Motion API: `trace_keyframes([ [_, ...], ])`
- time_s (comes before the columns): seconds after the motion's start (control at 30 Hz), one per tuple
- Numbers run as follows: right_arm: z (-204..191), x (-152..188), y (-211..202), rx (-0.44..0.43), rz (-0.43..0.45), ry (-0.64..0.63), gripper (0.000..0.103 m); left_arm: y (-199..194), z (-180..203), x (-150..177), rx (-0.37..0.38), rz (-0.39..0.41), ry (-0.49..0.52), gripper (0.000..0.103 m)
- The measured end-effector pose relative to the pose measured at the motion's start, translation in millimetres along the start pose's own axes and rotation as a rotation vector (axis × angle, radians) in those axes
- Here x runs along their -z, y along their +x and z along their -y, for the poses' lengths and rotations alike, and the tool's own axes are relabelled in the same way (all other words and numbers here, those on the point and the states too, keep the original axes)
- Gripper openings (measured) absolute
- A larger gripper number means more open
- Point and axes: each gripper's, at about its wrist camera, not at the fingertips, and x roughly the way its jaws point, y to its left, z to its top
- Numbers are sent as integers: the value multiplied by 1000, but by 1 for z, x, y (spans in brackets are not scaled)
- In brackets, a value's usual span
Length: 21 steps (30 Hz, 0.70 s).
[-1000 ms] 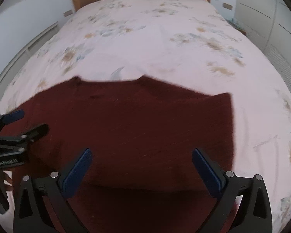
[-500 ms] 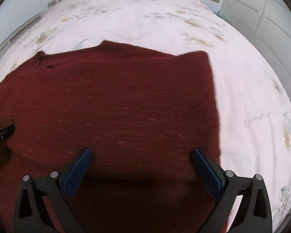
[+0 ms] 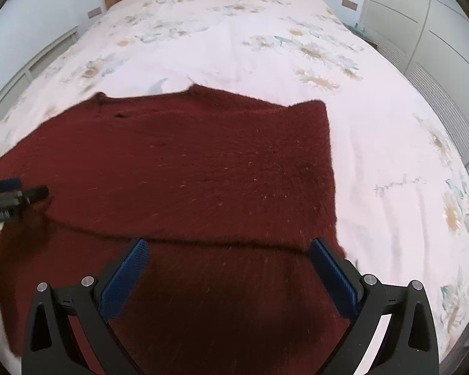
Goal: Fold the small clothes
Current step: 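Grasp the sweater's other side with the left tool and fold it toward the center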
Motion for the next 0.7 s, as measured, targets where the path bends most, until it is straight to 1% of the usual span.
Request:
trace_keyframes([
  [0.03, 0, 1, -7, -7, 6, 5, 103, -8, -7, 0, 11, 17, -21, 102],
  [0.13, 5, 7, -26, -26, 23, 28, 103, -39, -43, 3, 44, 76, -115, 102],
  [0.17, 6, 9, -31, -22, 31, 33, 103, -51, -63, 6, 47, 98, -158, 102],
  [0.2, 10, 12, -37, -19, 39, 37, 103, -58, -76, 8, 44, 109, -184, 102],
  [0.23, 9, 13, -42, -16, 46, 41, 103, -66, -99, 12, 34, 119, -227, 102],
  [0.27, 8, 13, -47, -13, 51, 45, 103, -73, -116, 14, 17, 122, -261, 102],
  [0.3, 8, 14, -49, -11, 53, 49, 103, -80, -137, 19, -22, 125, -296, 102],
  [0.37, 7, 15, -53, -13, 57, 55, 103, -91, -165, 28, -91, 144, -340, 102],
  [0.4, 8, 15, -53, -14, 57, 59, 103, -96, -185, 35, -129, 156, -379, 102],
  [0.43, 7, 15, -53, -14, 57, 62, 103, -99, -201, 40, -151, 158, -416, 102],
  [0.5, 6, 16, -52, -10, 52, 68, 103, -100, -236, 55, -177, 136, -514, 102],
  [0.53, 7, 17, -52, -6, 49, 69, 103, -98, -258, 67, -193, 112, -573, 102],
  [0.57, 7, 18, -52, -2, 44, 70, 103, -94, -277, 75, -224, 80, -637, 102],
  [0.6, 7, 20, -52, -1, 39, 70, 103, -94, -290, 85, -245, 66, -678, 102],
  [0.67, 8, 23, -51, 5, 29, 70, 103, -87, -323, 104, -285, 50, -809, 102],
  [0.7, 9, 25, -52, 8, 24, 71, 103, -85, -338, 113, -292, 38, -862, 102],
])
